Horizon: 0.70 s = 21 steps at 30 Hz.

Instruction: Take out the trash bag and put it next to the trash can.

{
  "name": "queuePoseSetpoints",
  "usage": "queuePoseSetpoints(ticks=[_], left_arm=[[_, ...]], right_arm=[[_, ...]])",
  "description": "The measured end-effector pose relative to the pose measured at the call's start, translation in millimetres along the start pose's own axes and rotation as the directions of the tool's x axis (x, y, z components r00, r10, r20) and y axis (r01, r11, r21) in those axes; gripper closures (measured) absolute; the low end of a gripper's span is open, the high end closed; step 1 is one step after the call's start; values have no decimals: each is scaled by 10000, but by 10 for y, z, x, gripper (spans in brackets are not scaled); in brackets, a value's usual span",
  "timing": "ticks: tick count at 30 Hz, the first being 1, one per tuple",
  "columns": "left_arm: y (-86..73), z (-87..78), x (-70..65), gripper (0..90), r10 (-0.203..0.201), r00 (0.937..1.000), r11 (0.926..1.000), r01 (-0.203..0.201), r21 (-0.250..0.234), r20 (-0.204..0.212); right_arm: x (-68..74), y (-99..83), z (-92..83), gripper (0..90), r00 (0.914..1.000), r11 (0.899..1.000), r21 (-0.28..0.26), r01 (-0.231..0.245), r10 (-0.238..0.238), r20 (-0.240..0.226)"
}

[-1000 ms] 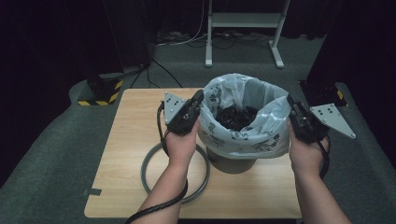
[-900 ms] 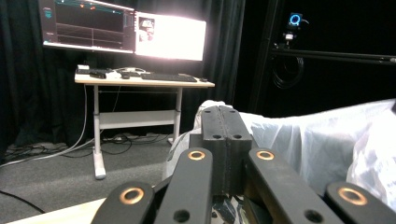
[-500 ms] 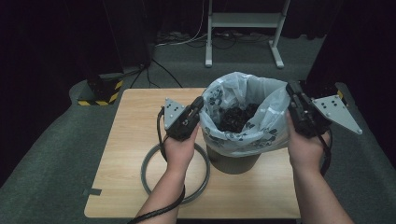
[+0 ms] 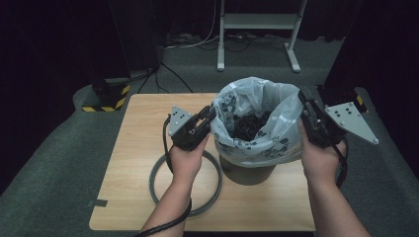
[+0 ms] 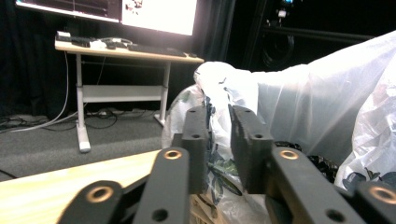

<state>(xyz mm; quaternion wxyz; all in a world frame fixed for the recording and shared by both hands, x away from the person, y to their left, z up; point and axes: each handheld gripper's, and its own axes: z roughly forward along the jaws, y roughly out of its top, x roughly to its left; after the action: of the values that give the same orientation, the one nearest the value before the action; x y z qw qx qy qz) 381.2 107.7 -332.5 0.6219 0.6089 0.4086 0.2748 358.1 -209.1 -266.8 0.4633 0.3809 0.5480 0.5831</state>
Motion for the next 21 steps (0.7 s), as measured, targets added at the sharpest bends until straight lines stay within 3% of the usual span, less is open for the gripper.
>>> queuePoseSetpoints(ticks=[7, 14, 21], left_arm=[[-14, -6, 11, 812, 6, 10000, 10000, -6, -34, -95], [-18, -14, 2, 823, -15, 9999, 10000, 14, -68, -121], [-32, -23, -59, 839, 65, 9998, 10000, -64, -50, 195]], right_arm=[[-34, -148, -48, 900, 9998, 9997, 199, -174, 174, -26], [-17, -130, -14, 900, 9998, 9994, 295, -173, 176, -81], [153, 48, 95, 900, 9974, 9970, 340, 702, -696, -174]])
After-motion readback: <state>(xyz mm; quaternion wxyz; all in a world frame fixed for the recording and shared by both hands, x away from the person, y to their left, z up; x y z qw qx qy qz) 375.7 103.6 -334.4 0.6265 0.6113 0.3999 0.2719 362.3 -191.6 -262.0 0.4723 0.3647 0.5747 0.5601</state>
